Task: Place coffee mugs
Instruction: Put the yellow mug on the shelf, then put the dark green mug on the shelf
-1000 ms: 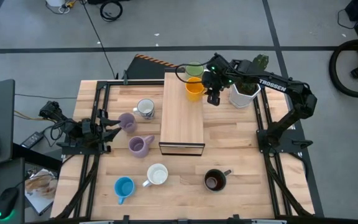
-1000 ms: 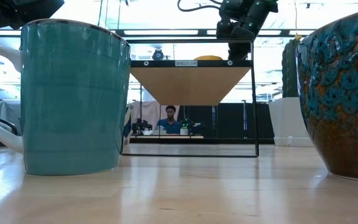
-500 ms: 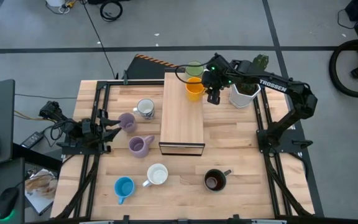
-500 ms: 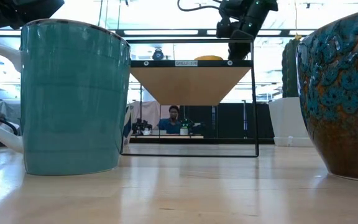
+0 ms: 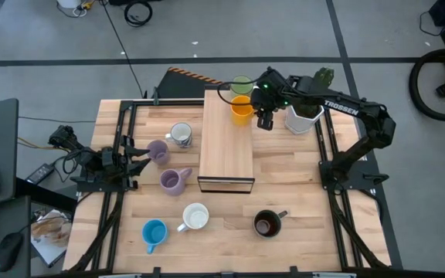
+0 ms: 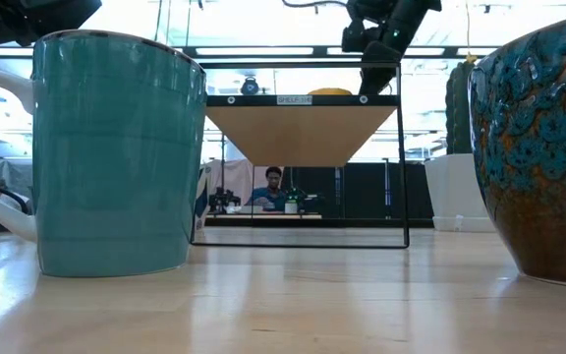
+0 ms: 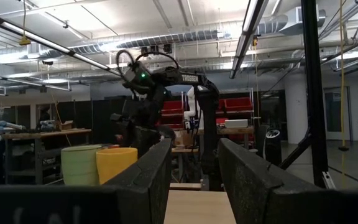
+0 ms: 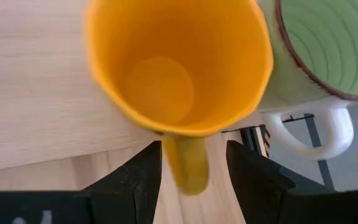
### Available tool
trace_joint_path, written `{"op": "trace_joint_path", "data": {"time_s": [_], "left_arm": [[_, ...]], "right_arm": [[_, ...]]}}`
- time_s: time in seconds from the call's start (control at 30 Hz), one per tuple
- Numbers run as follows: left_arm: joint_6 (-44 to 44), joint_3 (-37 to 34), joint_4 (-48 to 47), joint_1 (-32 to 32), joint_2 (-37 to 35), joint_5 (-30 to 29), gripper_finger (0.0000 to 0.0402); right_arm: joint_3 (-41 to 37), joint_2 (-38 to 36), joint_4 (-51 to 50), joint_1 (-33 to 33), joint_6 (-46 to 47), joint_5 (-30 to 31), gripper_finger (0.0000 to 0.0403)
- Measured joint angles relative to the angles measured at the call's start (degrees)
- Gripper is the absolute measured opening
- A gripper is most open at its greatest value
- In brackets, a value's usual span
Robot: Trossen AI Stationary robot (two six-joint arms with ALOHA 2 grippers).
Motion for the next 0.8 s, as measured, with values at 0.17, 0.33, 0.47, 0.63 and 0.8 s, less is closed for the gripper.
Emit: {"op": "trace_joint_path", "data": {"time_s": [0.17,0.33,0.47,0.63,0.8], "left_arm": [[0.02,0.00,0.02,-0.01,0.00,0.02,0.0139],[-0.02,0.00,0.02,0.00,0.00,0.01,0.0139],[0.00,-0.01,0.02,-0.01,0.00,0.01,0.0139],[0.04,-0.01,0.02,0.00,0.00,0.01,0.0139],[-0.75,-0.02,-0.29,-0.01,0.00,0.02,0.0139]], "right_arm": [[0.00,-2.35,-0.01,0.86,0.73,1.08,0.0185],[0.00,-5.56,-3.90,1.56,5.32,1.08,0.0186],[0.00,-8.06,-9.85,5.44,10.01,1.04,0.0185],[-1.72,-10.14,-12.70,15.48,18.38,1.11,0.0185],[-7.80,-10.72,-12.88,28.96,29.38,2.45,0.0185]]}}
